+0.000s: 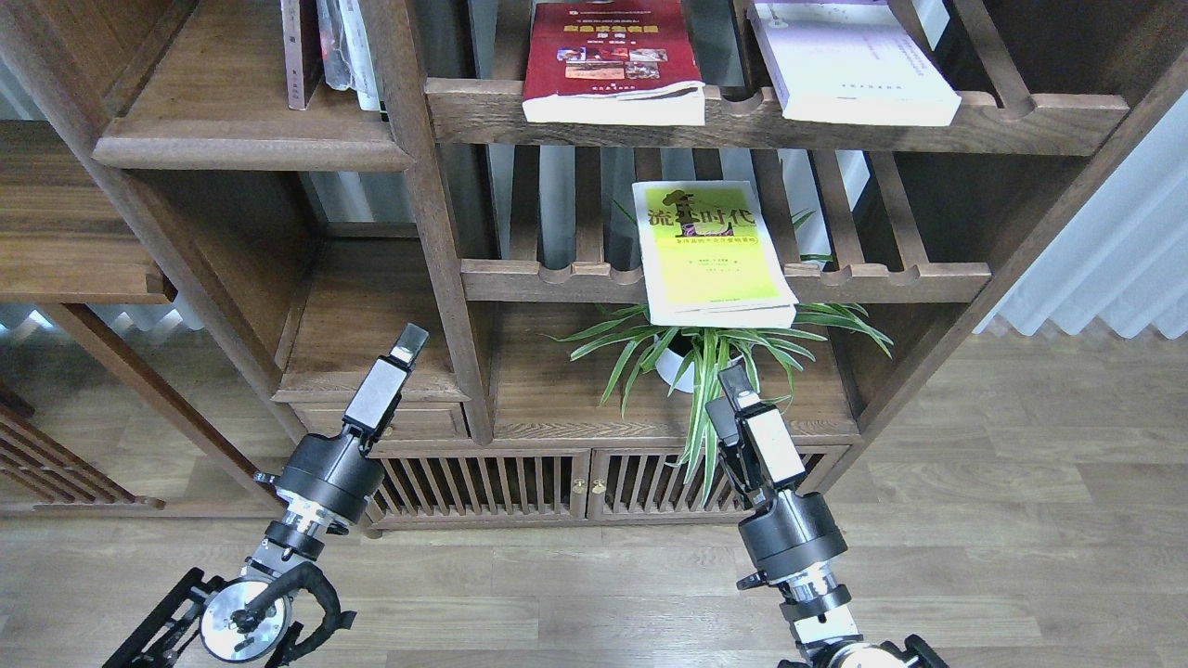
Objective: Organize books on shelf
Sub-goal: 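Raise both grippers toward the shelf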
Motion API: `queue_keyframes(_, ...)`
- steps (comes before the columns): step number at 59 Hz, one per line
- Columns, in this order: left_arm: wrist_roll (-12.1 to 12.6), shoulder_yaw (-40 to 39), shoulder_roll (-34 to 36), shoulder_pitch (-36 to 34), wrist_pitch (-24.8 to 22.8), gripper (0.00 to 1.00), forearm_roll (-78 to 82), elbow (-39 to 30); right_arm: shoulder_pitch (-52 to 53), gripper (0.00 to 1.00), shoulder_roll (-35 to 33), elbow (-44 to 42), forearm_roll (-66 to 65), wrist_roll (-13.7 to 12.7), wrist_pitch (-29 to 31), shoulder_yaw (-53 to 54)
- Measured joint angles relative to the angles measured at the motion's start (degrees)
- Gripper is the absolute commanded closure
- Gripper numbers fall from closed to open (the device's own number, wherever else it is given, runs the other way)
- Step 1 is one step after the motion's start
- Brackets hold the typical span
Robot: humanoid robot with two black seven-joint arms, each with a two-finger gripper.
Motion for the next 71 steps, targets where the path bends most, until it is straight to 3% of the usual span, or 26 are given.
queue_keyframes(18, 1.4, 0.3, 0.0, 0.9, 0.0, 0.0, -0.1, 0.0, 0.0, 0.01, 0.0, 0.0, 0.0, 0.0, 0.0, 0.2)
queue_keyframes(71, 1.5, -0.4, 0.0, 3.9, 0.0, 0.0, -0.1, 0.0, 3.6, 0.01, 0.0, -1.7, 0.0, 0.7, 0.0, -5.2)
